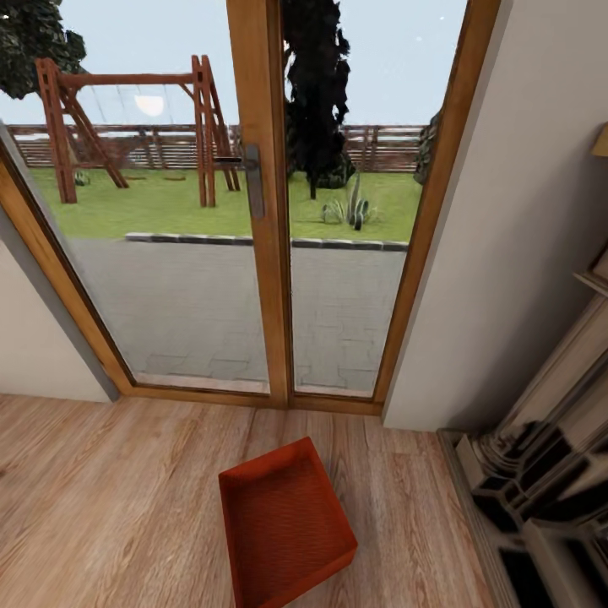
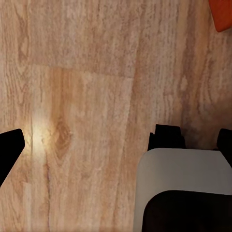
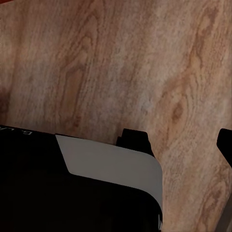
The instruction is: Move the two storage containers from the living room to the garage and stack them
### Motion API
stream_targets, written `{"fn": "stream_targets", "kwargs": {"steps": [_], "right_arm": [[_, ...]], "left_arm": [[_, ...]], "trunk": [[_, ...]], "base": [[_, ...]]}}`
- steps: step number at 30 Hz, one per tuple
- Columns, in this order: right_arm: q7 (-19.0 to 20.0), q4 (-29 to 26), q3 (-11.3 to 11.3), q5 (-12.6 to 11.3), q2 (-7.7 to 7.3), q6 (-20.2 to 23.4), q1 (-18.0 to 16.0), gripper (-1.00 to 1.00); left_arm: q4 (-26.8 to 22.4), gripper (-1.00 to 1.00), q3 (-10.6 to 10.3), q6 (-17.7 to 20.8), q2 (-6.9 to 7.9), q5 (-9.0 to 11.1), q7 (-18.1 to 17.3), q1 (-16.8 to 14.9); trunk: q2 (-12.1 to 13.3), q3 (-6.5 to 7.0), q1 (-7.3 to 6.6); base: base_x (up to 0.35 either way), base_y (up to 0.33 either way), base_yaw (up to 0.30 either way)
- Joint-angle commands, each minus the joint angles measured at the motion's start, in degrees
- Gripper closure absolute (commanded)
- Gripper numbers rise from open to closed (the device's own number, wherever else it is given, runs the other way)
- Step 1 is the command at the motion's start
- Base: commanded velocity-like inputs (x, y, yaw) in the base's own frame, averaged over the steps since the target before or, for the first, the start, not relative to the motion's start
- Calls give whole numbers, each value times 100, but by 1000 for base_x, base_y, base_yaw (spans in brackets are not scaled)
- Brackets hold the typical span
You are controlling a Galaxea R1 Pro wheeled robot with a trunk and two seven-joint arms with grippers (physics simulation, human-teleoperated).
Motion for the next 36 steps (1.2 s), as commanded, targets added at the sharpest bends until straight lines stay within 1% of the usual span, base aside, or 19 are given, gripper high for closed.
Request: {"fn": "stream_targets", "kwargs": {"steps": [1, 18, 19, 20, 31, 35, 36], "right_arm": [[2, 1, 5, 46, -1, -5, -3, -100], [2, 1, 5, 46, 7, -10, -4, -100], [2, 1, 5, 46, 2, -12, -2, -100], [2, 1, 5, 46, 0, -14, -3, -100], [51, -11, 5, 47, -4, 55, -4, -100], [49, -71, 0, 53, -9, 263, -8, -100], [48, -107, -2, 53, -9, 397, -11, -100]], "left_arm": [[21, -100, -48, -37, -3, 52, 1, -8], [21, -100, -48, -29, -12, 52, -8, -8], [21, -100, -48, -29, -20, 52, -8, -8], [27, -100, -48, -29, -69, 52, -14, -8], [30, -100, -50, -15, -76, 52, -27, -8], [18, -100, -40, 8, -77, 52, -38, -8], [5, -100, -40, 20, -79, 52, -37, -8]], "trunk": [[-2, -4, 0], [-2, -4, 0], [-2, -4, 0], [-2, -4, 0], [-2, -4, 0], [-2, -4, 0], [-2, -4, 0]], "base": [[0, 0, 0], [0, 0, 0], [0, 0, 0], [0, 0, 0], [0, 0, 0], [0, 0, 0], [0, 0, 0]]}}
